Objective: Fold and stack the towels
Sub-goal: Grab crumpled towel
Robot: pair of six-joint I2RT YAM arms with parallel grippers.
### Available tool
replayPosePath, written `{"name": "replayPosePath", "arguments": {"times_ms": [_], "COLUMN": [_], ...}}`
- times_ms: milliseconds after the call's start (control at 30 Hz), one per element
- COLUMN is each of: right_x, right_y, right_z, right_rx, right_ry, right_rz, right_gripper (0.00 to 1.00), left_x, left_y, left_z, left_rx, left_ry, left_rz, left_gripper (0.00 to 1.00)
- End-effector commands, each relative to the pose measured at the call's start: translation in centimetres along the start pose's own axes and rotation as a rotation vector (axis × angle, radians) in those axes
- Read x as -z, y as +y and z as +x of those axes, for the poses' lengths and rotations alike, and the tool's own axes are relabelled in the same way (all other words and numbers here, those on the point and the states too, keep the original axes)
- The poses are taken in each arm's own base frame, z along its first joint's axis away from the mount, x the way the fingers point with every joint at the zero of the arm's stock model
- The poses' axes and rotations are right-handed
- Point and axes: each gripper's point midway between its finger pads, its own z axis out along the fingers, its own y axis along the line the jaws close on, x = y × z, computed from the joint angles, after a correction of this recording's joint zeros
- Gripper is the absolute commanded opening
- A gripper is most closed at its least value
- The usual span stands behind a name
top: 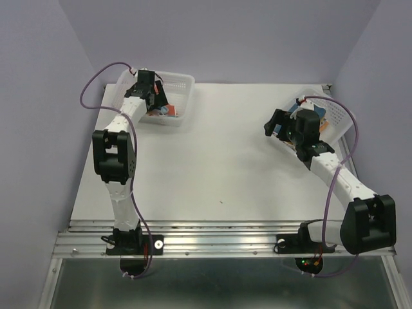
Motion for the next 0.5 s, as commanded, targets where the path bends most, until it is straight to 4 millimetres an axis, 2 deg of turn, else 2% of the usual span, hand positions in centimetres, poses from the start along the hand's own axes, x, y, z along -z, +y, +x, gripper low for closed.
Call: {"name": "replayPosePath", "arguments": {"times_ms": [0,33,67,100,200,233,267,400,433,467], "right_x": [-0.3,-0.3,-0.4,-0.4,-0.4,-0.6,-0.6,-0.5,-0.4,-0.2], "right_y": [-0.5,-0.5,-0.6,-0.6,-0.6,-0.7,-0.7,-0.5,-0.4,-0.2], "right_z": [0.6,0.6,0.7,0.6,0.5,0.6,0.6,0.4,0.4,0.3], "right_rx": [-0.012,-0.011,-0.009,-0.008,0.0,0.003,0.004,0.007,0.01,0.009], "right_ry": [-0.002,-0.001,-0.002,-0.004,-0.014,-0.011,-0.01,-0.018,-0.017,-0.021], "right_rz": [0.013,0.012,0.014,0.015,0.015,0.016,0.018,0.005,-0.003,-0.008], "right_gripper": [1.0,1.0,1.0,1.0,1.0,1.0,1.0,1.0,1.0,1.0], "left_x": [-0.8,-1.7,-2.1,-2.2,-2.2,-1.6,-1.3,2.0,4.0,5.1], "left_y": [0.1,0.3,0.2,0.1,-0.6,-1.0,-1.1,-2.2,-2.5,-3.0], "left_z": [-1.6,-0.6,-0.5,-0.5,-1.3,-2.3,-2.8,-6.8,-8.6,-9.4], "left_rx": [-0.038,-0.047,-0.049,-0.049,-0.046,-0.039,-0.035,-0.017,-0.005,-0.004], "left_ry": [-0.021,0.012,0.018,0.021,0.013,-0.008,-0.016,-0.103,-0.149,-0.169], "left_rz": [-0.032,-0.045,-0.047,-0.043,-0.015,-0.003,0.004,0.056,0.078,0.104], "left_gripper": [0.99,0.99,0.99,0.93,0.45,0.06,0.0,0.0,0.0,0.0]}}
